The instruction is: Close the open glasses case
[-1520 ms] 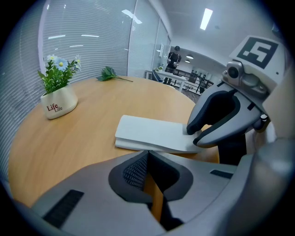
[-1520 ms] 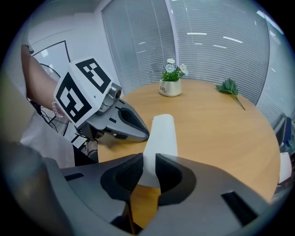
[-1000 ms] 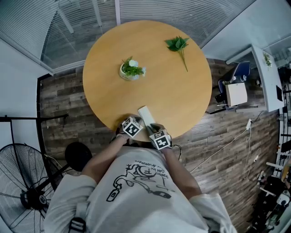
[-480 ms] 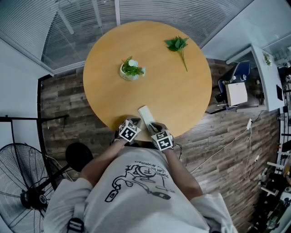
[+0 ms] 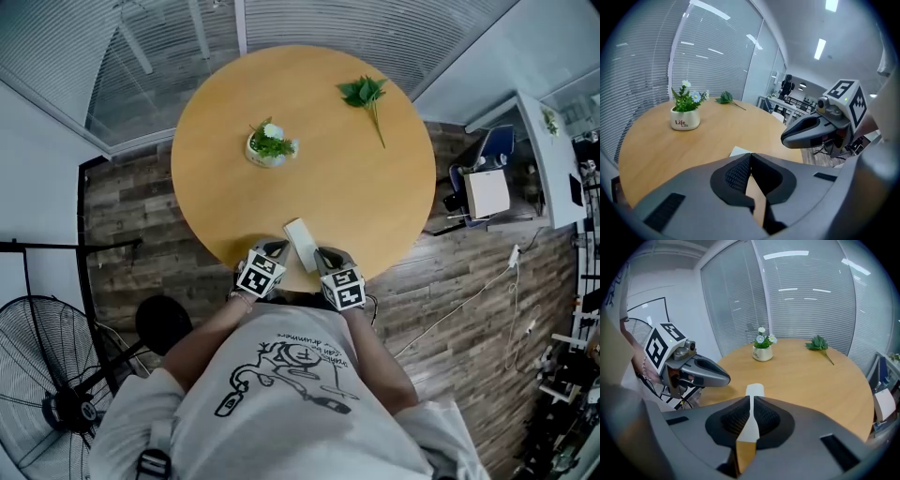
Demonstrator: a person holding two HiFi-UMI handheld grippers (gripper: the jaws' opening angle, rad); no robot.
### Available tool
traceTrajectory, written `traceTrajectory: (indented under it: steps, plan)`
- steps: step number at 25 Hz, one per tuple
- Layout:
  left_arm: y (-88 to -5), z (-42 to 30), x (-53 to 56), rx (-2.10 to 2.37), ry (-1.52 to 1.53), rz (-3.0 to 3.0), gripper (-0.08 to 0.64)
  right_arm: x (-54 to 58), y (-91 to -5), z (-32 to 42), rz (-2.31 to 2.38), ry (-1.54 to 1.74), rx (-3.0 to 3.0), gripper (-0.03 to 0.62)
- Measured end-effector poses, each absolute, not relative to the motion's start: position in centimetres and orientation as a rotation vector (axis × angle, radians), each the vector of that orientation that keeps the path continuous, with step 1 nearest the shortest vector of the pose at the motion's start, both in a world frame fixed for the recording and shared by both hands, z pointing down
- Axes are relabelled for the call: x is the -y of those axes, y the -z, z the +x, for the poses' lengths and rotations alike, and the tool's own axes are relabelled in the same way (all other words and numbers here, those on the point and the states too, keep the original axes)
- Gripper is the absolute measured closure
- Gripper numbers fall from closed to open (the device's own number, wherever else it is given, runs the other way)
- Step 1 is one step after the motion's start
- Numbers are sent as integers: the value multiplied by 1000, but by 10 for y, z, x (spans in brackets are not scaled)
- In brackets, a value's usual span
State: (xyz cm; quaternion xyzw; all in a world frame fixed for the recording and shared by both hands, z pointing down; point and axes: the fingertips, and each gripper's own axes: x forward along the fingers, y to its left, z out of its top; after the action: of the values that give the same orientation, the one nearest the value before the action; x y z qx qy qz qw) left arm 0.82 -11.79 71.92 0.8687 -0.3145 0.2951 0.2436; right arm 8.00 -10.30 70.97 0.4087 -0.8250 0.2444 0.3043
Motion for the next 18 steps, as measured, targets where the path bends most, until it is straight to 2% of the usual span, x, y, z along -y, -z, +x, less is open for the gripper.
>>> traceTrajectory:
  steps: [18]
  plan:
    - [-634,-2,152,989,-558,2403,540,131,-636,94,1183,-592,2268,565]
